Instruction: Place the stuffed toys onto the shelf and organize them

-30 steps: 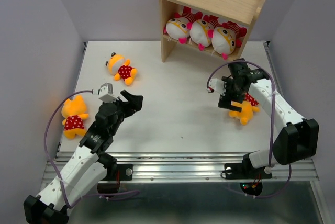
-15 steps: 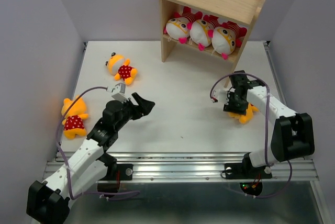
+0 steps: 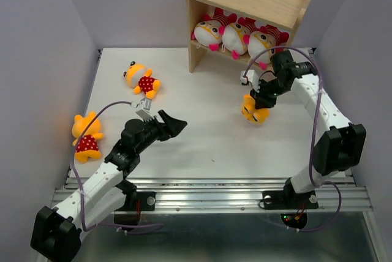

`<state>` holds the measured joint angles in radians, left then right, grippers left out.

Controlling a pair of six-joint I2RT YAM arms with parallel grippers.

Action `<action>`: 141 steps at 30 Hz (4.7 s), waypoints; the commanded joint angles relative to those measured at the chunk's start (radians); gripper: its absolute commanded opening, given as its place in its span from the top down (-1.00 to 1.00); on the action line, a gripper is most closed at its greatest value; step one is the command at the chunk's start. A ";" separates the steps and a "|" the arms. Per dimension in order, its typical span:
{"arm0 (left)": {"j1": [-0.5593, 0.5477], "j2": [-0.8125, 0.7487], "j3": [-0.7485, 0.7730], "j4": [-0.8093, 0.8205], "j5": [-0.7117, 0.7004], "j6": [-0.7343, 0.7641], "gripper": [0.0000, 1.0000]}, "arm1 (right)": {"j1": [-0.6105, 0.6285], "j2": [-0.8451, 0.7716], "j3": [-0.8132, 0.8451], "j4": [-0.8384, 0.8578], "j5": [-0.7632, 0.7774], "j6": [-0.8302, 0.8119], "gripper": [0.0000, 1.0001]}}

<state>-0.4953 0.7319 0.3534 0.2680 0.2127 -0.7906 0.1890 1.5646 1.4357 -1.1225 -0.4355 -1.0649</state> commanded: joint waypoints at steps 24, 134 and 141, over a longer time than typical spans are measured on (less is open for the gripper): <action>-0.224 0.188 0.055 0.461 0.151 0.347 -0.67 | 0.345 0.236 0.365 -0.261 -0.773 0.114 0.79; 0.000 -0.072 0.251 -0.020 -0.144 0.326 -0.97 | -0.105 0.035 0.585 0.986 0.256 0.850 0.68; 0.008 -0.074 0.230 -0.012 -0.134 0.321 -0.97 | -0.114 -0.023 0.508 0.988 0.210 0.853 0.79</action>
<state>-0.4984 0.6727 0.5968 0.1860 0.0616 -0.4644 0.0978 1.6058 1.9621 -0.1761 -0.2020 -0.2356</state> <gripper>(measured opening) 0.986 0.210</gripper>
